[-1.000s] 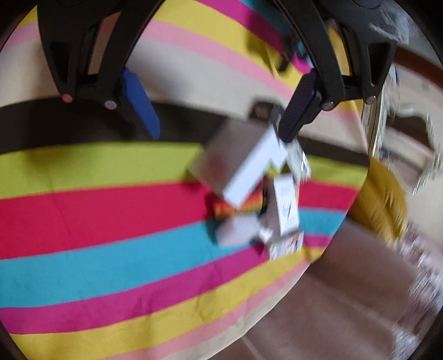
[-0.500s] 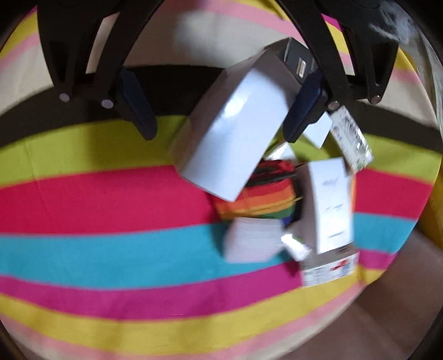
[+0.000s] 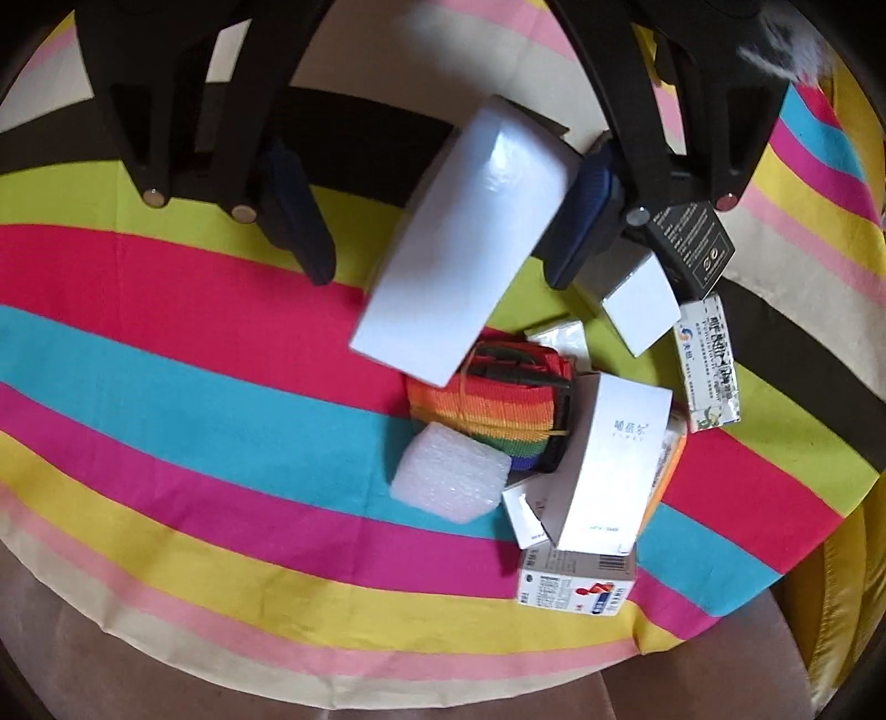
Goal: Organize objects
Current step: 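Grasp the long white box with the right tool while the left grasps the black box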
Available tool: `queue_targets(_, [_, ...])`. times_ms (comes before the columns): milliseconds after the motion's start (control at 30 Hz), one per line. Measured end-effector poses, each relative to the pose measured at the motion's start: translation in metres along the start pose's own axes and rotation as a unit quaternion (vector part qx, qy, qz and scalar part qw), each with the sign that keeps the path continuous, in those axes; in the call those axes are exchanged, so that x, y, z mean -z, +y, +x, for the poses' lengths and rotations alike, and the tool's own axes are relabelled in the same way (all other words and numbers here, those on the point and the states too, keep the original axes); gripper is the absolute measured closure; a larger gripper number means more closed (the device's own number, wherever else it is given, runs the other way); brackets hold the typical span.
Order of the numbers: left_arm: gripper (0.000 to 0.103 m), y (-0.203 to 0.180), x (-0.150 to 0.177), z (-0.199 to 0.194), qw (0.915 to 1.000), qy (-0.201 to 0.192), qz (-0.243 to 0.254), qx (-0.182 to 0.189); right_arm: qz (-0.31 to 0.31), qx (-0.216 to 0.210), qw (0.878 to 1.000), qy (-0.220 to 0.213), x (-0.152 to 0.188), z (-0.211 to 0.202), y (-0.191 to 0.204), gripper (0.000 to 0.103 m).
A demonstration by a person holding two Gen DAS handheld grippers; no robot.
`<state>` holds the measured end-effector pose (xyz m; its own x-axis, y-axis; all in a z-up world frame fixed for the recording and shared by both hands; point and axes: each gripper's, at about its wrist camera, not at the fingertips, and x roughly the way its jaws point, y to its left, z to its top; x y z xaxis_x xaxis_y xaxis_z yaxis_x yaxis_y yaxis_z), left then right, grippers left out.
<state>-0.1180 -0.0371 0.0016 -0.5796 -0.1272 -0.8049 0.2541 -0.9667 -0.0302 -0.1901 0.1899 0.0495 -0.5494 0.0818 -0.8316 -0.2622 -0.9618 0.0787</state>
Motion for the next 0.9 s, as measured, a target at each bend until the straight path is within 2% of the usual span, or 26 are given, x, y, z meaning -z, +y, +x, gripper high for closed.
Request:
queue_targets(33, [0.000, 0.000, 0.000, 0.000, 1.0000, 0.000, 0.000, 0.000, -0.004, -0.009, 1.000, -0.001, 0.000, 0.002, 0.000, 0.024])
queue_targets(133, [0.000, 0.001, -0.001, 0.000, 1.0000, -0.001, -0.003, 0.005, -0.008, -0.028, 0.999, 0.045, 0.007, 0.026, 0.001, 0.025])
queue_targets(167, [0.000, 0.002, -0.001, 0.000, 1.0000, -0.001, -0.003, 0.006, -0.018, -0.022, 0.999, 0.020, 0.011, 0.022, 0.001, 0.042])
queue_targets(200, [0.000, 0.002, -0.001, 0.001, 1.0000, -0.001, -0.003, 0.005, -0.033, -0.037, 0.999, 0.014, 0.017, 0.018, 0.001, 0.063])
queue_targets(267, [0.000, 0.002, -0.002, 0.001, 1.0000, -0.001, -0.003, 0.006, -0.050, -0.064, 0.997, 0.005, 0.026, 0.007, -0.005, 0.065])
queue_targets(367, [0.000, 0.001, -0.003, 0.002, 1.0000, -0.001, -0.003, 0.005, -0.111, -0.050, 0.992, -0.015, 0.052, -0.018, -0.023, 0.065])
queue_targets(500, [0.000, -0.004, -0.005, 0.004, 0.9999, 0.005, 0.004, -0.008, -0.136, -0.047, 0.989, -0.027, 0.095, -0.042, -0.071, 0.064])
queue_targets(600, [0.000, -0.010, -0.006, 0.001, 0.9995, 0.014, -0.024, -0.013, -0.136, -0.055, 0.988, -0.043, 0.110, -0.057, -0.094, 0.064])
queue_targets(667, [0.000, -0.020, -0.008, -0.003, 0.9983, 0.018, -0.050, 0.024, -0.128, -0.061, 0.989, -0.045, 0.102, -0.054, -0.101, 0.064])
queue_targets(733, [0.000, -0.040, -0.013, -0.007, 0.9947, 0.019, -0.074, 0.069, -0.139, -0.046, 0.988, -0.046, 0.096, -0.050, -0.087, 0.064])
queue_targets(767, [0.000, -0.051, -0.017, -0.006, 0.9945, 0.018, -0.074, 0.071, -0.142, -0.045, 0.988, -0.046, 0.097, -0.045, -0.071, 0.064])
queue_targets(867, [0.000, -0.102, -0.039, 0.011, 0.9978, 0.015, -0.053, 0.036, -0.140, -0.048, 0.988, -0.046, 0.100, -0.039, -0.071, 0.063])
queue_targets(900, [0.000, -0.117, -0.050, 0.021, 0.9992, 0.013, -0.036, 0.013, -0.139, -0.050, 0.988, -0.045, 0.100, -0.039, -0.072, 0.063])
